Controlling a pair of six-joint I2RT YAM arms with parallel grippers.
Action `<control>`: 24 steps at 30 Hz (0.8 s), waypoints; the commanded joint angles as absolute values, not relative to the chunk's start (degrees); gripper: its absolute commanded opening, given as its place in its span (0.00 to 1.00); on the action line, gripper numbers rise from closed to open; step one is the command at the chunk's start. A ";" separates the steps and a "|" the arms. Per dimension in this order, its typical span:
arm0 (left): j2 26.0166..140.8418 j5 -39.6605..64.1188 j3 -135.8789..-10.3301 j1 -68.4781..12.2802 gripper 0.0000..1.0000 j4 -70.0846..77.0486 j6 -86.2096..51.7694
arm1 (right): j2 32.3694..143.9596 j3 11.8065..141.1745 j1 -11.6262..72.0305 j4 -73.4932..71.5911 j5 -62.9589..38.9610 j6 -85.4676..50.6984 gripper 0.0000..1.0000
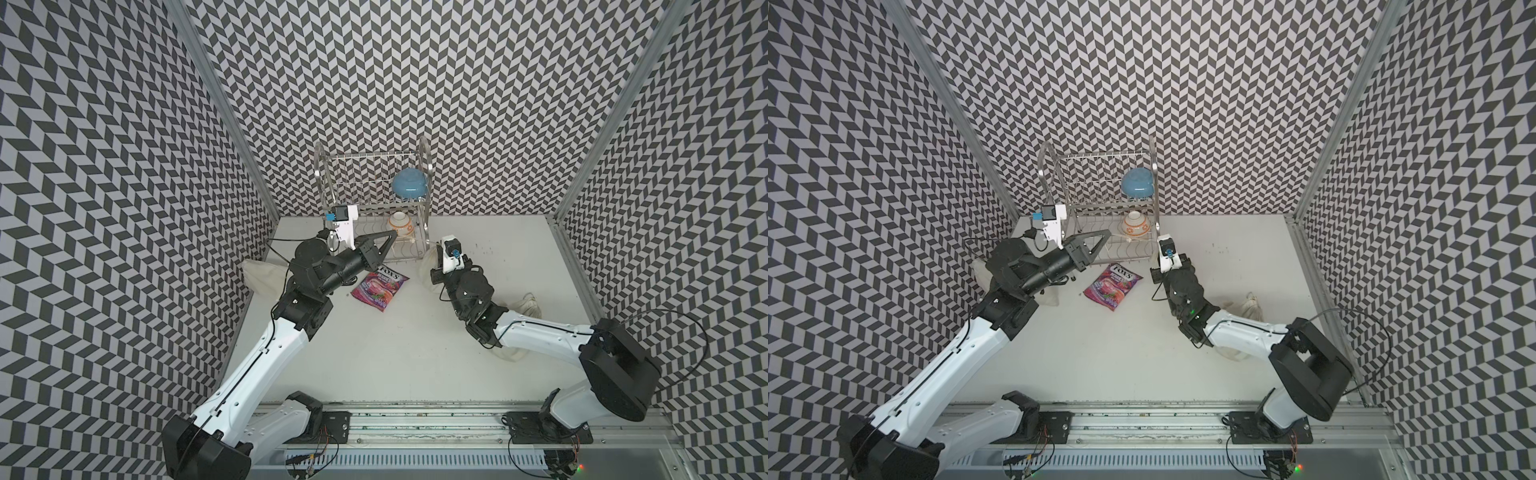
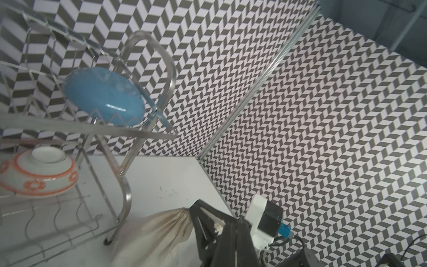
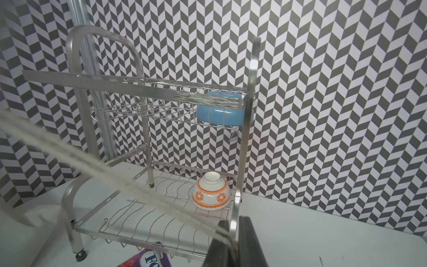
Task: Close the soil bag
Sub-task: Frap the soil bag at the center of the board, then place the soil bag at the center of the board.
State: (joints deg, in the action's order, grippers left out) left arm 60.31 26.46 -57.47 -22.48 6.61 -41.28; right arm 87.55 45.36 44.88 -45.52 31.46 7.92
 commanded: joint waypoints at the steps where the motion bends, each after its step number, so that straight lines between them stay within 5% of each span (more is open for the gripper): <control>1: 52.85 24.62 -67.03 -17.13 0.00 21.51 -41.73 | 87.22 37.97 37.63 -29.59 47.35 4.11 0.10; 13: 52.82 25.44 -69.68 -14.10 0.00 22.64 -43.75 | 78.09 37.79 25.18 -21.68 42.82 -0.70 0.17; 24: 52.44 24.90 -67.63 -12.81 0.00 20.99 -43.37 | 77.68 47.88 18.88 -16.78 39.05 0.97 0.10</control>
State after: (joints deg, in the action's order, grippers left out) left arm 56.47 27.49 -64.18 -13.41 10.63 -44.18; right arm 79.64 44.64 21.74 -24.99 28.16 0.78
